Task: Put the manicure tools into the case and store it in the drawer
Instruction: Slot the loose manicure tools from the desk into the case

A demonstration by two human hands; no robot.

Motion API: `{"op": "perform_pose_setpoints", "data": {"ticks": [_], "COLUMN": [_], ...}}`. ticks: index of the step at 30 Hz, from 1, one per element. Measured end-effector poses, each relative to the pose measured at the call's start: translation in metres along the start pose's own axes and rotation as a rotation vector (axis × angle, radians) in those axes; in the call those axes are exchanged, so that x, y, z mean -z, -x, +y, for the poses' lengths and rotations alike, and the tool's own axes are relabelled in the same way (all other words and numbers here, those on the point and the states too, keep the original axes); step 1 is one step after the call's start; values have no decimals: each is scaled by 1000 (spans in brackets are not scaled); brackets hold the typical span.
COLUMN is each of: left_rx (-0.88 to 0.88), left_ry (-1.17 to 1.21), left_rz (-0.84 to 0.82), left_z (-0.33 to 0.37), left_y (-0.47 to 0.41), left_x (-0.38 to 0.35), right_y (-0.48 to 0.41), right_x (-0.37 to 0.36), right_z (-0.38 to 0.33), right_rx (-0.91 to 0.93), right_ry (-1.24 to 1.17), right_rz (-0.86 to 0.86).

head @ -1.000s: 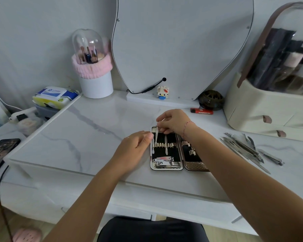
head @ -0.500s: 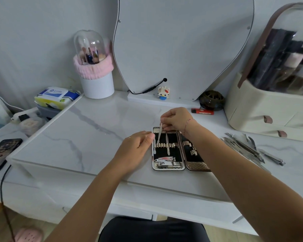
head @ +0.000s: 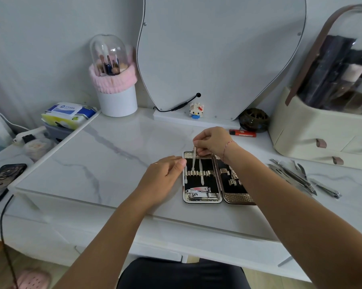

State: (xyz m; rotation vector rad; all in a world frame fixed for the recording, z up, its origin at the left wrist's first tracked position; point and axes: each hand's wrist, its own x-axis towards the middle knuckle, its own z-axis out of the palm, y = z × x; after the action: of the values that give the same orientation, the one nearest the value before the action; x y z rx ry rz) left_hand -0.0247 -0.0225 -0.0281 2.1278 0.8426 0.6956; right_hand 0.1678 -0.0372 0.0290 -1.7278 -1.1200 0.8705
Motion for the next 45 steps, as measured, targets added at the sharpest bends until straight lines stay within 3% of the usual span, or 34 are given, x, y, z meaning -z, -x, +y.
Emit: {"op": "perform_pose_setpoints", "data": {"ticks": [5, 14, 20, 34, 38, 45], "left_rx": [-3, -7, -15, -13, -3, 55], "left_ry": [-1, -4, -3, -20, -21, -3], "left_rz": [-5, -5, -3, -10, -16, -12], "left_z": [1, 6, 0, 1, 1, 2], "left_y": [1, 3, 1, 0, 0, 2], "left_x": [1, 2, 1, 1, 1, 1], "right_y": [3, 1, 5, 20, 31, 83], "right_x": [-3, -3, 0, 8, 11, 75], "right_z": [0, 0, 2, -2, 1, 34], "right_rx": [1, 23, 132, 265, 281, 186], "right_ry": [-25, 91, 392, 699, 592, 372], "right_rz": [25, -79, -161, -258, -169, 240]}}
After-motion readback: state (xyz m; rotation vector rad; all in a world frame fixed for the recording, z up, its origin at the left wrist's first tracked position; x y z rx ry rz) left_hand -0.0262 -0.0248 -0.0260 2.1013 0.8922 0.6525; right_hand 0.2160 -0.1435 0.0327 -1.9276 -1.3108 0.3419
